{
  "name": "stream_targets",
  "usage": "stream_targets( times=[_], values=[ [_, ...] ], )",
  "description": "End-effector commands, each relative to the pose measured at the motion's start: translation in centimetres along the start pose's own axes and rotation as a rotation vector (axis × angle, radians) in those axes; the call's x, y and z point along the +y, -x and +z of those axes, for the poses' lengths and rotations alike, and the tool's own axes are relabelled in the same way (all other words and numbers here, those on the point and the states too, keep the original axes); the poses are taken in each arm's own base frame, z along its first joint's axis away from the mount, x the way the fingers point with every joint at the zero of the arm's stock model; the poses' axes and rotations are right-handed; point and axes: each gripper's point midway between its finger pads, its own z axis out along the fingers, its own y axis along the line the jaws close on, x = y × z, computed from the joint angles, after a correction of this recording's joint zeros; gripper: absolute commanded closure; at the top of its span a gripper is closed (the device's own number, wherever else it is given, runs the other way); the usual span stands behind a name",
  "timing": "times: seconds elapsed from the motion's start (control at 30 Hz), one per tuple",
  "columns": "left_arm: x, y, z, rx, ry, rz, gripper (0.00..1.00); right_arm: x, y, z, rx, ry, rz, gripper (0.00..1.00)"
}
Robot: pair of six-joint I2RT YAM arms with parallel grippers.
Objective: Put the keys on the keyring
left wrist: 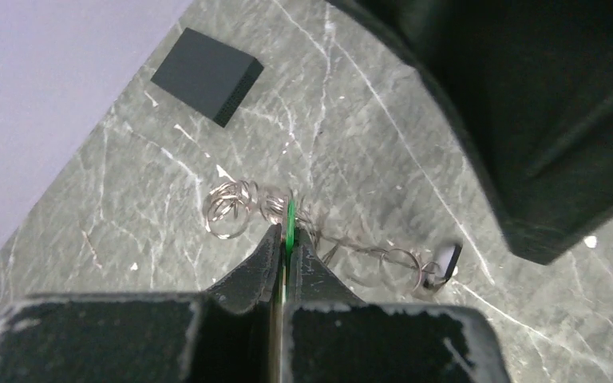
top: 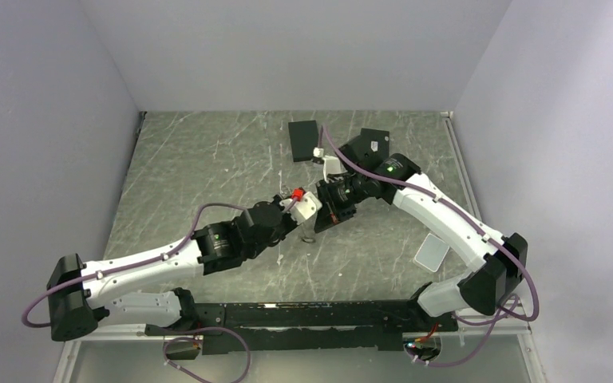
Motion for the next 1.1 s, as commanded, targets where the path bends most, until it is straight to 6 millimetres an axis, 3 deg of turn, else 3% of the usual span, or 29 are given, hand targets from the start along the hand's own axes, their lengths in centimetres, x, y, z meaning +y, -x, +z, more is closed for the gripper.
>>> stream_targets(
  times=[0.0, 0.33, 0.53, 0.8, 1.07],
  values=[
    [2.1, 2.6, -0.6, -0.061, 0.069, 0.004, 1.0, -0.3, -0.3, -0.5, -0.019, -0.026, -0.024, 1.0],
    [1.3, 1.8, -1.7, -0.061, 0.015, -0.034, 1.0, -1.5, 1.7, -1.1, -0.116, -0.118, -0.029, 1.0],
    [2.0, 1.9, -1.8, -0.053, 0.05, -0.057, 1.0, -2.8, 5.1, -4.0, -0.379, -0.24, -0.053, 1.0],
    [3.8, 1.8, 3.2, 0.1, 0.098, -0.127, 1.0, -5.3, 5.2, -5.0, -0.509, -0.345, -0.004, 1.0],
    [8.2, 3.0, 8.1, 0.198, 0.165, -0.204, 1.0, -6.2, 4.4, -6.5, -0.571, -0.397, -0.001, 1.0]
  ],
)
